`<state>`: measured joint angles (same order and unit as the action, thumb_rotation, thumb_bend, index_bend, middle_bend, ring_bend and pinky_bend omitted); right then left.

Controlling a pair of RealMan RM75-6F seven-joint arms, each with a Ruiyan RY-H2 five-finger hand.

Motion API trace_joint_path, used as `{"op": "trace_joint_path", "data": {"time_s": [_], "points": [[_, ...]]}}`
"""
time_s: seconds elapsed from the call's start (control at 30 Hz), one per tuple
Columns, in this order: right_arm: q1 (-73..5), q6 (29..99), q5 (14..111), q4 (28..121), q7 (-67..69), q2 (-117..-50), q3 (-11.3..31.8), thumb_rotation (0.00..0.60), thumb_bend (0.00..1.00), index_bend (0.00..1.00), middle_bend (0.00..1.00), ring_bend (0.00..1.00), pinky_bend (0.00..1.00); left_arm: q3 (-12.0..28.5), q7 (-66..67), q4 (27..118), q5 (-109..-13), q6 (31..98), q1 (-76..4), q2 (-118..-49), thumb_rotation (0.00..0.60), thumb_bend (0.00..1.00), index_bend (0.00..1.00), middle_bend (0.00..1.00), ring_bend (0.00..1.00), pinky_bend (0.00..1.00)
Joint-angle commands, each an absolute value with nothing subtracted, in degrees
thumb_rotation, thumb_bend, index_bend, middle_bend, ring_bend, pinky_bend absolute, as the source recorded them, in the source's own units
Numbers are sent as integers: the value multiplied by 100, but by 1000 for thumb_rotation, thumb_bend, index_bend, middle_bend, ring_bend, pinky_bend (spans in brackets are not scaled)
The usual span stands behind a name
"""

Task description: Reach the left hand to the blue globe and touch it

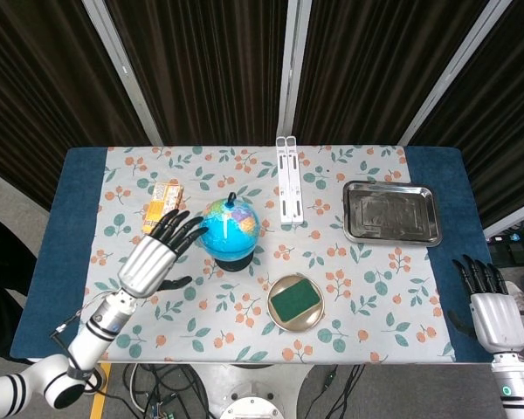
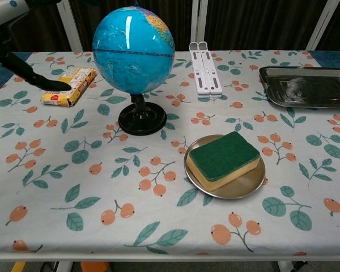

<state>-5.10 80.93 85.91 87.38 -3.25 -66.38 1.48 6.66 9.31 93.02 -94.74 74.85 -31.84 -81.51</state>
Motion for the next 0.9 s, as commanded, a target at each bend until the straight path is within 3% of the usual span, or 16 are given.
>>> {"op": "trace_joint_path", "data": {"time_s": [0.03, 0.4, 0.9], "points": [[-508, 8077, 8574, 8718, -295, -6638, 147, 600, 195, 0, 0, 0, 0, 670, 929, 9368, -9621, 7348, -3352, -8246, 600, 32, 140, 85, 0, 66], [-491, 8078, 8548, 8559, -94, -6659, 154, 600, 198, 0, 0, 0, 0, 735, 1146, 9405, -9598, 6960, -3701, -8510, 600, 32, 140, 85, 0, 66], [-505, 8044, 8588, 8559, -67, -6646, 129, 600, 215, 0, 0, 0, 0, 670, 1336, 9356, -9397, 7082, -3582, -8425, 600, 32, 140, 85, 0, 65]]}}
